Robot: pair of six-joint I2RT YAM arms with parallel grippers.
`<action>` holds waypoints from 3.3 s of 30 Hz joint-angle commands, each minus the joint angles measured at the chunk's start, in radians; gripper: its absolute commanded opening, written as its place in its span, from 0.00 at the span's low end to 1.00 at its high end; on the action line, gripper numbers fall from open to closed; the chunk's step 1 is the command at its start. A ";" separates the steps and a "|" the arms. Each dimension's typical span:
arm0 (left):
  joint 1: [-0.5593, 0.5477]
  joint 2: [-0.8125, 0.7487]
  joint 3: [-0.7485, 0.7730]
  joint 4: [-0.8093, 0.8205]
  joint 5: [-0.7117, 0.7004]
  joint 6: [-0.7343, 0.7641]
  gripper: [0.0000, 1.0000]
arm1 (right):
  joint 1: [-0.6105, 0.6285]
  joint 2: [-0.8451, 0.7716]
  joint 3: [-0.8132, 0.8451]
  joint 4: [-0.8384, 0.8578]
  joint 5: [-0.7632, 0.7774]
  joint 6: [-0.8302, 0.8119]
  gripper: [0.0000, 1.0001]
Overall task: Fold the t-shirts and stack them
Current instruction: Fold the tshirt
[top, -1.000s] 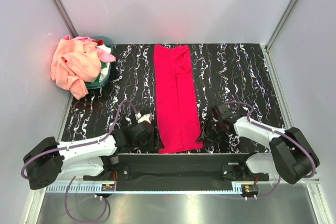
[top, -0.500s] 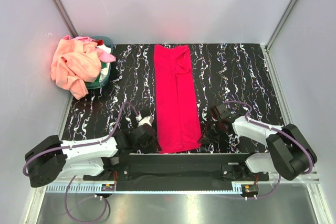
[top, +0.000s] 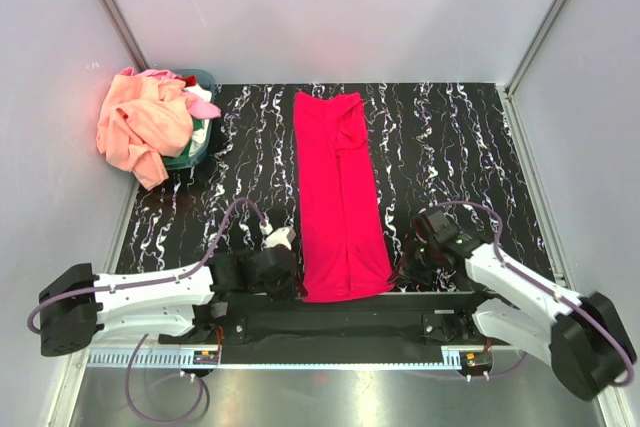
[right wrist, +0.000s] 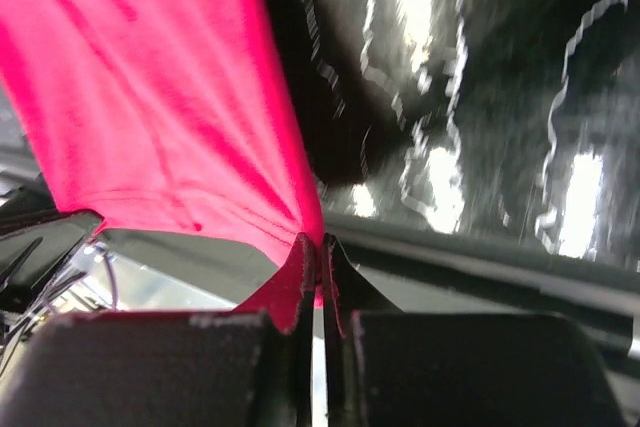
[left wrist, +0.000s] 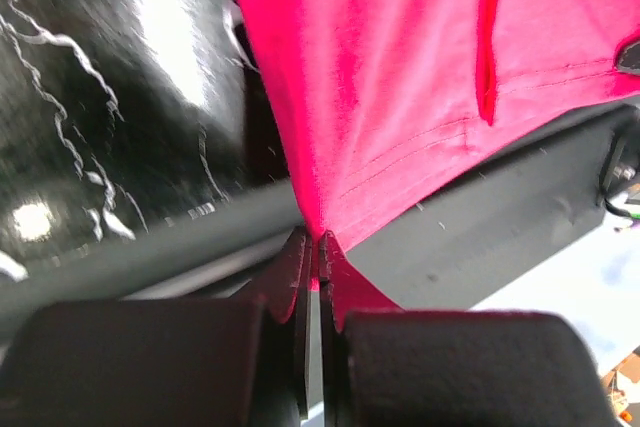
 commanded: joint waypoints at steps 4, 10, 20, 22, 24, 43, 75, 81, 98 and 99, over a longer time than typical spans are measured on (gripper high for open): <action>-0.018 -0.031 0.185 -0.178 -0.112 0.020 0.00 | 0.016 -0.126 0.051 -0.159 0.031 0.051 0.00; 0.050 0.068 0.373 -0.287 -0.147 0.160 0.00 | 0.013 -0.027 0.255 -0.208 0.125 -0.007 0.00; 0.340 0.223 0.592 -0.280 0.006 0.392 0.00 | -0.007 0.255 0.626 -0.226 0.255 -0.142 0.00; 0.392 0.269 0.641 -0.280 0.023 0.433 0.00 | -0.034 0.323 0.710 -0.220 0.260 -0.185 0.00; 0.426 0.300 0.698 -0.287 0.035 0.474 0.00 | -0.077 0.398 0.770 -0.223 0.265 -0.233 0.00; 0.685 0.777 1.126 -0.346 0.193 0.669 0.00 | -0.214 0.898 1.296 -0.243 0.151 -0.360 0.00; 0.771 0.799 1.125 -0.286 0.209 0.680 0.60 | -0.285 0.897 1.105 -0.084 0.050 -0.339 0.72; 0.723 0.607 0.722 -0.084 0.270 0.582 0.60 | -0.285 0.750 0.757 0.062 -0.025 -0.302 0.70; 0.682 0.517 0.382 0.179 0.338 0.467 0.56 | -0.281 0.852 0.608 0.231 -0.105 -0.256 0.59; 0.682 0.515 0.374 0.191 0.336 0.465 0.56 | -0.280 0.858 0.602 0.238 -0.107 -0.254 0.56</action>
